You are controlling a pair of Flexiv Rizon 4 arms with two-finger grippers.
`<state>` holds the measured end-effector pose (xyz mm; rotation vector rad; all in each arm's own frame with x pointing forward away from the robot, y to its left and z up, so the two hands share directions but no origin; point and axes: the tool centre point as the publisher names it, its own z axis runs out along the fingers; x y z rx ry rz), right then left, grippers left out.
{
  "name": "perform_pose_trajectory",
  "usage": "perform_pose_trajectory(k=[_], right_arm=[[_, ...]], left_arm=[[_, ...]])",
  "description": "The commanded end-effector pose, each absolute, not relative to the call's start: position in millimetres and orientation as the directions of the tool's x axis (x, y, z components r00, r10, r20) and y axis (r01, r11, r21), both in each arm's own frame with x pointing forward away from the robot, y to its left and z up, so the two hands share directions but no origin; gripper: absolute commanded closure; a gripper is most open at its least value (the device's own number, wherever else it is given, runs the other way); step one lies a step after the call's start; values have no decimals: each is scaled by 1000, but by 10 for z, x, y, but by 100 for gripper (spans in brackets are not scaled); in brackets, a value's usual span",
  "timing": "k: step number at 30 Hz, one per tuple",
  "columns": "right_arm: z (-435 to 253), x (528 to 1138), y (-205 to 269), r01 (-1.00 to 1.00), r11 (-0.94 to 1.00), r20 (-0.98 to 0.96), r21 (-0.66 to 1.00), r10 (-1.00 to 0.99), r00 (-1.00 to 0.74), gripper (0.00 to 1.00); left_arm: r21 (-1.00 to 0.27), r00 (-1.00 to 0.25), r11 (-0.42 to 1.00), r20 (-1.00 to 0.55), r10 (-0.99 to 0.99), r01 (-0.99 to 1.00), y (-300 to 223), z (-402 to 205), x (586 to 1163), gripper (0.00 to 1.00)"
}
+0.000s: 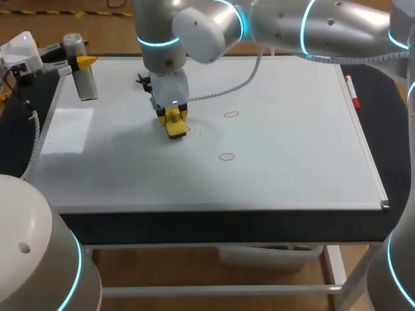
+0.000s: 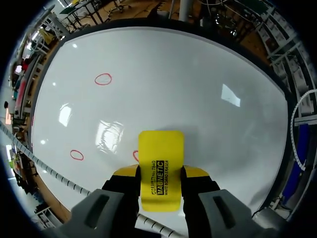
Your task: Pick up the inspection probe, press it on each red-marked spot on the whiteboard one by one, put down the probe, pick up the eraser, and wipe off all the red marks.
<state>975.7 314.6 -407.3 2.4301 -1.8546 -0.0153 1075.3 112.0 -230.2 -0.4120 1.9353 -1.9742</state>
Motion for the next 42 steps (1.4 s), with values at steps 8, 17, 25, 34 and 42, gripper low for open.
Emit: perform_pose_trajectory(k=[8, 17, 25, 34, 42], right_arm=[[-4128, 9691, 3084, -968, -249, 8, 13, -969, 249, 100], [-4162, 9684, 3003, -970, -241, 7, 17, -971, 241, 100], [-4206, 9715, 2880, -975, -219, 10, 28, -976, 219, 100], [-4248, 9762, 2712, -983, -180, 20, 44, -983, 181, 100], [-4276, 9817, 2562, -988, -147, 27, 49, -989, 148, 100]], left_arm=[[-999, -898, -9, -34, -440, 42, 1115, -2290, 10749, 100], [-999, -898, -9, -34, -440, 42, 1115, -2290, 10749, 100], [-999, -898, -9, -34, -440, 42, 1115, -2290, 10749, 100], [-999, -898, -9, -34, -440, 42, 1115, -2290, 10749, 100], [-999, -898, -9, -34, -440, 42, 1115, -2290, 10749, 100]])
